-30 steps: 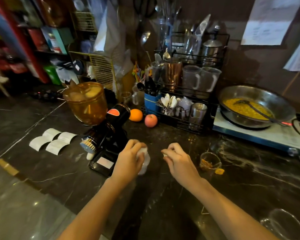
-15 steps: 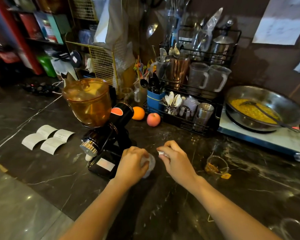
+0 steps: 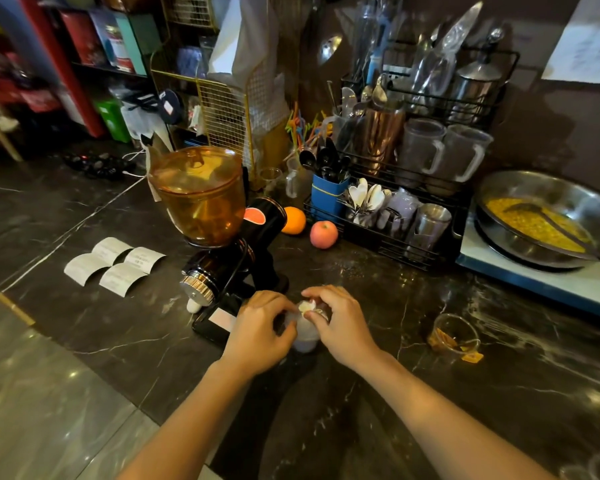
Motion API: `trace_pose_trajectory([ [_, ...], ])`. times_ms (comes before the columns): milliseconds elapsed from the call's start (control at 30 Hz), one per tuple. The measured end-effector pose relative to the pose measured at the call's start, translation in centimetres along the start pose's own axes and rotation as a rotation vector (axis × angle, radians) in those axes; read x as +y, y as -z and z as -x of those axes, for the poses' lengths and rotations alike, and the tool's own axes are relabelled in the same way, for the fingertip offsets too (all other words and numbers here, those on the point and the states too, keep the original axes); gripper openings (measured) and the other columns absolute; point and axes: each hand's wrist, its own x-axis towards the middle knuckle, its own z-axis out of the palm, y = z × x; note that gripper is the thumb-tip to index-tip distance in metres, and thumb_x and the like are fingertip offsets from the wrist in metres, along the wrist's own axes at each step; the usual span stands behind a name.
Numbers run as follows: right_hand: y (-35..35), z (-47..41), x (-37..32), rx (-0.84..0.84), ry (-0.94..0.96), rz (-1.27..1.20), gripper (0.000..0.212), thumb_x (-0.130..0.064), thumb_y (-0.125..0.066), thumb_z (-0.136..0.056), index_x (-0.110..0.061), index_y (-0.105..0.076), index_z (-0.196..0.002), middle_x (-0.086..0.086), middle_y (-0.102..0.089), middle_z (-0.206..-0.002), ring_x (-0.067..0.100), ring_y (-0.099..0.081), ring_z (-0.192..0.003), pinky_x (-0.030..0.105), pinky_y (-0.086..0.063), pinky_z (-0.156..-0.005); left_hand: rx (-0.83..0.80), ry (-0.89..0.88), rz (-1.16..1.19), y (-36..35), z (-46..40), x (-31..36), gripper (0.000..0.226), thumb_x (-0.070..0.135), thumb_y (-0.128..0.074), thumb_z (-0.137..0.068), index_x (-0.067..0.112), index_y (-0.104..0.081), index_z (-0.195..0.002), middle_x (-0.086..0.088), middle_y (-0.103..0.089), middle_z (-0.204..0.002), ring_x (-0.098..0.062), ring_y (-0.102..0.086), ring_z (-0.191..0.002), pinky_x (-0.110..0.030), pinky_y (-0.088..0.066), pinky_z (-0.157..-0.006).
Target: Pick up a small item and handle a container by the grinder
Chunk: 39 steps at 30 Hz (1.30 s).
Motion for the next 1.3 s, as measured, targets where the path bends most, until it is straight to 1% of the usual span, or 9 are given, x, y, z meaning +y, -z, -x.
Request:
trace_pose_trajectory([
  [100,-0.8,-0.2,0.0,-0.031,-0.046,0.015,0.041,-0.011,-0.072,-0.085,-0.025,-0.063,-0.122,-0.008,-0.064,-0.121,0.009,-0.055,-0.115,0.035,-0.045,-0.101,-0.007,0.013,-0.005,0.2,0.7,-0.4,0.025,0.037,-0.059,-0.083,0.024,-0.069,-0.102,0.010,-0.064,-0.102,-0.006,-0.055,-0.102,-0.038,-0.050,-0.090],
  [267,-1.2,0.4,0.2,-0.072,-0.049,0.103,0.047,-0.011,-0.072,-0.085,-0.030,-0.058,-0.126,-0.011,-0.060,-0.124,0.013,-0.053,-0.112,0.033,-0.050,-0.094,0.001,-0.015,-0.014,-0.2,1.2,-0.2,0.026,0.034,-0.060,-0.084,0.020,-0.068,-0.104,0.006,-0.066,-0.103,-0.011,-0.057,-0.103,-0.041,-0.050,-0.088],
  [333,-1.0,0.6,0.1,-0.067,-0.001,0.129,0.047,-0.010,-0.071,-0.084,-0.029,-0.057,-0.125,-0.010,-0.059,-0.121,0.012,-0.052,-0.110,0.029,-0.046,-0.093,0.015,-0.035,-0.020,-0.5,1.2,-0.2,0.025,0.032,-0.061,-0.084,0.019,-0.068,-0.104,0.005,-0.066,-0.105,-0.013,-0.056,-0.108,-0.042,-0.048,-0.091],
  [433,-0.1,0.7,-0.4,-0.049,0.073,0.166,0.043,-0.007,-0.067,-0.086,-0.024,-0.059,-0.124,-0.008,-0.062,-0.119,0.000,-0.046,-0.110,0.024,-0.034,-0.098,0.007,-0.063,-0.028,-0.8,1.3,-0.3,0.026,0.034,-0.061,-0.085,0.021,-0.068,-0.106,0.006,-0.067,-0.109,-0.013,-0.054,-0.116,-0.042,-0.044,-0.099],
  [600,1.1,1.1,-0.1,-0.107,0.140,0.212,0.040,0.000,-0.057,-0.086,-0.022,-0.059,-0.119,-0.006,-0.064,-0.113,0.009,-0.053,-0.113,0.029,-0.030,-0.105,-0.079,-0.080,-0.098,-1.1,1.2,-0.4,0.030,0.041,-0.058,-0.086,0.027,-0.067,-0.111,0.010,-0.068,-0.115,-0.015,-0.049,-0.127,-0.043,-0.037,-0.108],
  [767,1.0,1.1,0.0,-0.230,0.115,0.248,0.050,-0.001,-0.054,-0.083,-0.019,-0.053,-0.130,-0.001,-0.063,-0.125,0.013,-0.051,-0.121,0.031,-0.022,-0.114,-0.199,-0.105,-0.198,-1.3,0.9,-0.1,0.042,0.051,-0.051,-0.088,0.030,-0.064,-0.122,0.012,-0.065,-0.127,-0.018,-0.042,-0.136,-0.044,-0.027,-0.115],
  [933,0.8,0.9,0.1,-0.359,0.057,0.301,0.063,-0.005,-0.053,-0.084,-0.015,-0.038,-0.144,0.003,-0.053,-0.142,0.014,-0.041,-0.135,0.036,-0.012,-0.119,-0.276,-0.123,-0.261,-1.4,0.7,0.2,0.045,0.055,-0.045,-0.088,0.032,-0.065,-0.122,0.013,-0.061,-0.132,-0.019,-0.037,-0.139,-0.042,-0.021,-0.117],
  [1167,0.7,0.6,0.2,-0.488,-0.006,0.327,0.075,-0.012,-0.055,-0.085,-0.013,-0.022,-0.152,0.005,-0.045,-0.149,0.016,-0.036,-0.139,0.042,-0.013,-0.120,-0.306,-0.147,-0.315,-1.5,0.7,0.6,0.048,0.054,-0.040,-0.089,0.031,-0.064,-0.123,0.010,-0.061,-0.133,-0.019,-0.040,-0.136,-0.038,-0.019,-0.114],
  [1300,0.9,0.5,0.1,-0.505,-0.005,0.294,0.075,-0.012,-0.054,-0.086,-0.014,-0.021,-0.153,0.004,-0.042,-0.152,0.014,-0.033,-0.141,0.042,-0.012,-0.121,-0.325,-0.143,-0.342,-1.5,0.5,0.8,0.048,0.055,-0.038,-0.089,0.032,-0.064,-0.122,0.010,-0.059,-0.136,-0.018,-0.039,-0.137,-0.041,-0.019,-0.115],
])
